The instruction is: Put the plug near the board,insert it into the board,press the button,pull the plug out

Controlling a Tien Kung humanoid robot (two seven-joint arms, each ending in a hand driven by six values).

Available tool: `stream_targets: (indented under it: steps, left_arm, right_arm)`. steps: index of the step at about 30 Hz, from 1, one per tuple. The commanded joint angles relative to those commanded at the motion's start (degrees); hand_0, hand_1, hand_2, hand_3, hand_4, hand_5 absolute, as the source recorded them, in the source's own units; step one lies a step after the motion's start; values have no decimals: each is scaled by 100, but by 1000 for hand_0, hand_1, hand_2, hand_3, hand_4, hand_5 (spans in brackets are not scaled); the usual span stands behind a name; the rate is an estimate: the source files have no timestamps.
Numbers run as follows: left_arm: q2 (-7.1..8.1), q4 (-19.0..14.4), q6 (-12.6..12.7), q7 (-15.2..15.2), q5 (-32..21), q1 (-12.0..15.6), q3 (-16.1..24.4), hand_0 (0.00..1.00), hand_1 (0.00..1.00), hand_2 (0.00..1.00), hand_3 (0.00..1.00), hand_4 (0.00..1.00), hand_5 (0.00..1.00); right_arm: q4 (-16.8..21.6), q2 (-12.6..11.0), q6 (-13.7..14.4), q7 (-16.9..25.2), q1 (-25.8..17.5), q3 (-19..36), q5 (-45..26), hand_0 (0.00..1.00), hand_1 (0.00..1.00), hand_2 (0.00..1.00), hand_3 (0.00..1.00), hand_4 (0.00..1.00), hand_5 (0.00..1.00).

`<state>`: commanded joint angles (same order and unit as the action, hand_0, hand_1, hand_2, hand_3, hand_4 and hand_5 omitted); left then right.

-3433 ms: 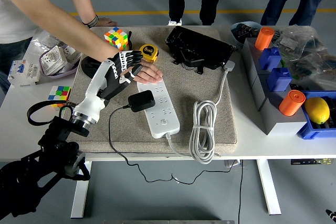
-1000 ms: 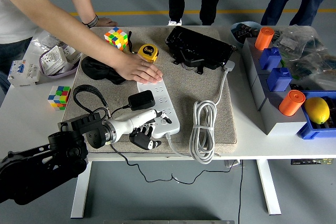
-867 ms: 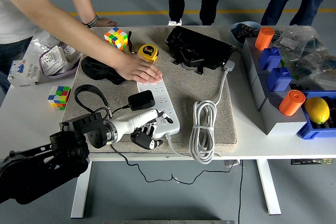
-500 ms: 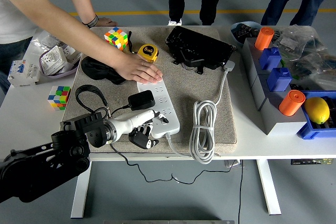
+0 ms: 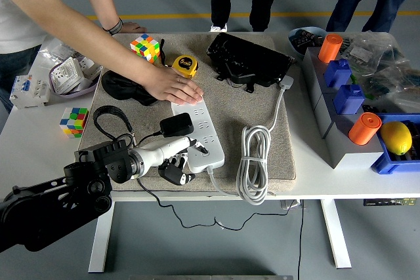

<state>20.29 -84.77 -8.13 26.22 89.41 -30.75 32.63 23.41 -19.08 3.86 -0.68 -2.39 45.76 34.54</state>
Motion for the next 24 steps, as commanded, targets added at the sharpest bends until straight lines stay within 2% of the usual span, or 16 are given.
stream_targets:
  steps: [20, 24]
  left_arm:
    - [-4, 1, -114, 162, -21, -56, -87, 47, 109, 160, 831, 731, 2]
    - [15, -68, -93, 98, -29, -31, 8, 47, 109, 160, 831, 731, 2]
  right_arm:
    - [67, -14, 32, 40, 23, 224, 99, 605, 644, 659, 555, 978, 451]
    - [55, -2, 45, 67, 9, 253, 98, 605, 644, 659, 555, 978, 451]
